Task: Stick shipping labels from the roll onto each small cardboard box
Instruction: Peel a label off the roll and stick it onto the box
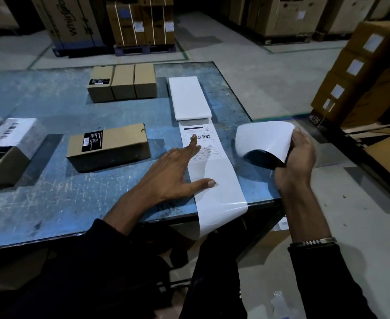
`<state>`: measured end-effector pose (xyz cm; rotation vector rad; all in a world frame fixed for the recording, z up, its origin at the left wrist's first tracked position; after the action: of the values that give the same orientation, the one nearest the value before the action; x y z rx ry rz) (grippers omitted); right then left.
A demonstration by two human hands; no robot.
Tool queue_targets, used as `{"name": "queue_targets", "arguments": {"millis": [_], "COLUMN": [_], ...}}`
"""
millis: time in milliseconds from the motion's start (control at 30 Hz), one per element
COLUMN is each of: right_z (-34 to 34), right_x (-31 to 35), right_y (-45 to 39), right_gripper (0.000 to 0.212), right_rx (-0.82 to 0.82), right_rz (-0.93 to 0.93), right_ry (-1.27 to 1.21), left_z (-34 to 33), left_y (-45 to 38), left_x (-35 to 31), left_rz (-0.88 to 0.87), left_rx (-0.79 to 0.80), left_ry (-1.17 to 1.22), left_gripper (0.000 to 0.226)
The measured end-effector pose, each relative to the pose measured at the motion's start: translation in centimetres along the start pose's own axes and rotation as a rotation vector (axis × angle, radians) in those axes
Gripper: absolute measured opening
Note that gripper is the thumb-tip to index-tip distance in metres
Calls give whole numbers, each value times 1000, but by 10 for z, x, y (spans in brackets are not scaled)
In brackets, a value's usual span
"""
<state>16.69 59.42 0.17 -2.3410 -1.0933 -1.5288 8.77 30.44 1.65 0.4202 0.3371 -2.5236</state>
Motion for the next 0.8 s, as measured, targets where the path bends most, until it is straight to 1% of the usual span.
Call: {"name": "queue_targets", "arguments": {"millis": [33,67,133,167,267,300,333,367,433,467,500,533,567,600,667,733,800], "right_z": [0,-2,-6,-10,-21,-28,-35,-43,-61,-72,-84,-97,-111,-123,-143,-164,-182], "right_x": [1,2,5,6,6,7,7,8,14,18,21,22,22,21,19,12,2], "right_y": [0,2,7,9,18,24,30,37,54,63,74,88,101,114,137,160,181], "right_gripper": [42,39,21,17,24,25,27,32,46,44,35,24,17,14,16,19,19], "right_rx": [22,45,103,130,175,188,197,211,252,274,305,352,402,438,500,576,654], "right_rz": [-4,-14,-37,-47,-52,-52,-48,-38,9,37,71,109,144,178,253,311,350], "right_ry": [-29,-41,-53,-64,-65,-63,-57,-58,-59,-39,2,54,113,177,304,421,500], "left_z": [1,1,2,2,7,13,23,39,78,94,106,113,114,113,108,112,116], "left_y": [0,0,0,0,0,2,3,8,27,36,42,47,48,51,59,75,91], "left_x": [-1,-1,-2,-2,-6,-9,-15,-21,-29,-27,-19,-5,8,21,39,54,67], "left_rz": [-3,-7,-9,-11,-41,-66,-104,-155,-209,-181,-98,23,139,254,443,544,593], "left_rx": [-4,-11,-18,-20,-50,-96,-191,-331,-665,-784,-851,-863,-834,-792,-708,-702,-681], "left_ry": [5,8,-1,-9,1,26,60,96,150,184,262,387,544,694,905,965,945], "left_gripper": [119,118,116,115,112,106,95,77,33,24,27,34,40,46,58,63,65]}}
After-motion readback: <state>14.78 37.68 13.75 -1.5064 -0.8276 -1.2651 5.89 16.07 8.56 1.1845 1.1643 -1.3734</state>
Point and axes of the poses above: each hand's wrist, its own y-axis away from the middle knuckle, its own z-axis out of the back of the hand, x = y × z, the point moved 10 cm from there along -y, towards the middle knuckle, and after that the axes turned 12 degrees about -z, right-handed, at the moved point
